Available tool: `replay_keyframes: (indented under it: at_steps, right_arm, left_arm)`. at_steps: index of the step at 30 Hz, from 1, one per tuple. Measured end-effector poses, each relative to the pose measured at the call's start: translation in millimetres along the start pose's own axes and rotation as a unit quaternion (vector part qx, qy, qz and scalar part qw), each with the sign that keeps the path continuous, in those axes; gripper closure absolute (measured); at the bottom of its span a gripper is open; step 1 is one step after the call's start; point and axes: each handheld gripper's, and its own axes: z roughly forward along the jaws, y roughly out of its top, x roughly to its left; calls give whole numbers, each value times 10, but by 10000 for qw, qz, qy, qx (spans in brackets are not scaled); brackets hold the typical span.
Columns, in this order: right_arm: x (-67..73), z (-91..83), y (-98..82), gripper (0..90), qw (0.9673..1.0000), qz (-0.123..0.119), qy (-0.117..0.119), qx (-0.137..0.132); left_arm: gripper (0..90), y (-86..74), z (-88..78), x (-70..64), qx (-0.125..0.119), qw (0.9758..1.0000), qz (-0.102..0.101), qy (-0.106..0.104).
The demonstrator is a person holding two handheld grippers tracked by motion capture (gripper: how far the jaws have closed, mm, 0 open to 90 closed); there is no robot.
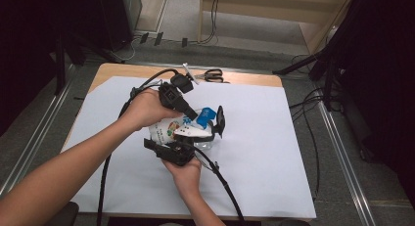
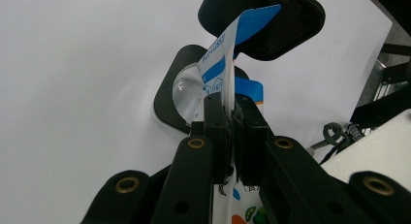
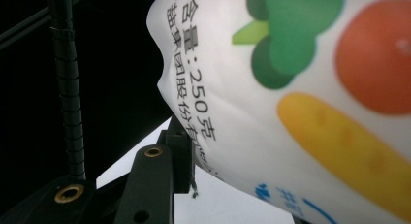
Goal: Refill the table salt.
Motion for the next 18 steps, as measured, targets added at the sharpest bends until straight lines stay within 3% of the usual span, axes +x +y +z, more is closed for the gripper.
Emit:
replay_keyframes:
  at_steps: [7,18]
  right_arm:
    - [-18,5,-5,725,10000,69,17,-23]
    - [-30,6,-37,734,10000,53,-1,80]
  left_arm:
    - [852,-25,-22,5,-50,10000,24,-22]
    - [814,-56,-104,44,-184,9998,5,-108]
